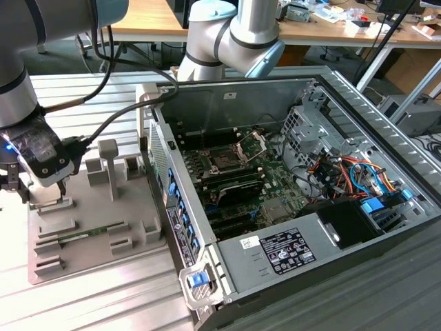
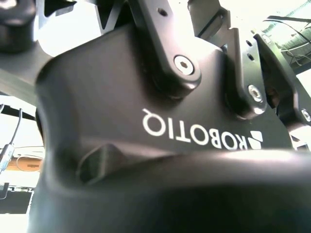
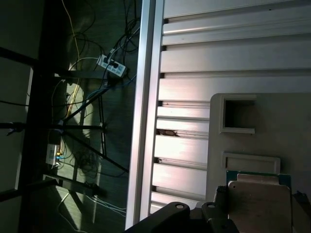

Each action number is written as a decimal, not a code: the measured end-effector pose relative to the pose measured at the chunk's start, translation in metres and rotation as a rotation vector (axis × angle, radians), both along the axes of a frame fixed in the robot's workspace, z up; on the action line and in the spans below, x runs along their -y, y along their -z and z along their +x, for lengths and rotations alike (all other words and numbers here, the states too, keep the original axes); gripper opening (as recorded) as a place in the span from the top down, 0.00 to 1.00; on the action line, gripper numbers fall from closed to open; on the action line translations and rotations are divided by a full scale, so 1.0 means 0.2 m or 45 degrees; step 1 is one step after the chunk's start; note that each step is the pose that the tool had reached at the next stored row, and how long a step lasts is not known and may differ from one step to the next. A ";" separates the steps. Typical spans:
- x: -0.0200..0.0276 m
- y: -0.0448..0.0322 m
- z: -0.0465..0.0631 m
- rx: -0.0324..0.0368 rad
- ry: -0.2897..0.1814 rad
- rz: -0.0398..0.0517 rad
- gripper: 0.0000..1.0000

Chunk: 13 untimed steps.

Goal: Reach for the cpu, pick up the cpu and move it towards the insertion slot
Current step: 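Pick up the cpu and move it towards the insertion slot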

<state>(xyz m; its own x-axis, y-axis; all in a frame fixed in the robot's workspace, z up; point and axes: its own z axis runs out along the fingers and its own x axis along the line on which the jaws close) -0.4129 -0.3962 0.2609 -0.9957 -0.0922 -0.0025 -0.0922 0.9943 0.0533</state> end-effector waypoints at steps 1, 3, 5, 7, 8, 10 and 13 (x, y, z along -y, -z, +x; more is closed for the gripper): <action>0.000 -0.001 0.00 0.0001 0.000 0.000 0.46; 0.000 -0.003 0.00 0.0000 0.000 0.000 0.46; 0.000 -0.005 0.00 0.0000 0.000 0.000 0.46; 0.000 -0.009 0.00 -0.0001 0.000 0.000 0.46; 0.000 -0.011 0.00 -0.0001 0.000 0.000 0.46; 0.000 -0.015 0.00 0.0001 0.000 0.001 0.46; 0.000 -0.021 0.00 0.0000 0.000 0.001 0.46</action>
